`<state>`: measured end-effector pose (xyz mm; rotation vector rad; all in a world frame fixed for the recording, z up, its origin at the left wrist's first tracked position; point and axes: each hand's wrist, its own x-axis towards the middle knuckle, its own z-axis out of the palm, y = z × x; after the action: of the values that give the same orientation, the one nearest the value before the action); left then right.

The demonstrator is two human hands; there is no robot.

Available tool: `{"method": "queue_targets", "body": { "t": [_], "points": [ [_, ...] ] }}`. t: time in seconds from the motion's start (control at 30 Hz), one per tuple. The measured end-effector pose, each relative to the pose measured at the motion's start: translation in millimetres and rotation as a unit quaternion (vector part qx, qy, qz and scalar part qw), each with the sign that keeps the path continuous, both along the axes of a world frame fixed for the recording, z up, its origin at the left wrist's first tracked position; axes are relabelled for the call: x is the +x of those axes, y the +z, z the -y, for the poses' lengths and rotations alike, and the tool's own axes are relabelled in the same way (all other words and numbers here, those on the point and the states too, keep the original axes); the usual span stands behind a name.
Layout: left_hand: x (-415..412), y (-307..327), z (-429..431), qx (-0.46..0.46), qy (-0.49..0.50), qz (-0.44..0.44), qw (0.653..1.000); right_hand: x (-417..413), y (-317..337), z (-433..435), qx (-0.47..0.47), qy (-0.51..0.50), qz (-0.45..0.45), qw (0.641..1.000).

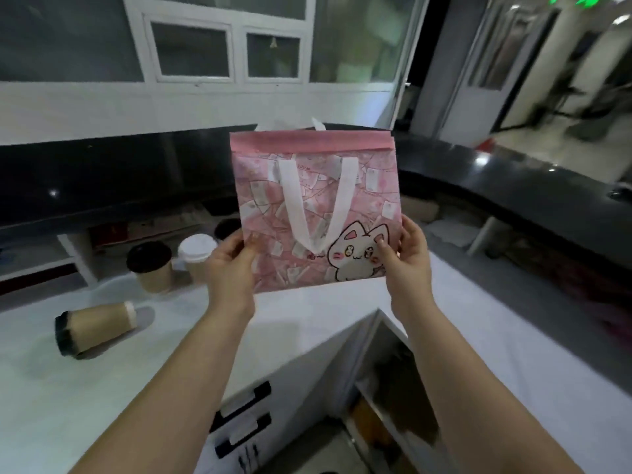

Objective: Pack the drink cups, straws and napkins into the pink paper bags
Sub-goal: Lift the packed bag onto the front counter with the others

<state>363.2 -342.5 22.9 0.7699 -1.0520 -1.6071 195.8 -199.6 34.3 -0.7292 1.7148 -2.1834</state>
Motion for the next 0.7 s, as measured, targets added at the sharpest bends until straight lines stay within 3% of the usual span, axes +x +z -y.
{"method": "queue_targets", "body": {
  "t": [0.3,0.53,0.7],
  "points": [
    [-89.3,73.0,-99.9,-0.114,-0.185,-0.025,0.976,-36.1,75.1,-162.6,-0.025,-0.094,-0.025,0.995],
    [-154.4,109.1,-231.4,-0.104,-0.299,-0.071,0.946,-54.5,104.0,-315.3,-0.031,-0.199,-0.056,0.978],
    [-196.4,127.5,-350.4,-0.074,-0.365,-0.110,0.922,-69.4,113.3,-431.8,-0.006,-0.321,-0.104,0.941]
  ]
}}
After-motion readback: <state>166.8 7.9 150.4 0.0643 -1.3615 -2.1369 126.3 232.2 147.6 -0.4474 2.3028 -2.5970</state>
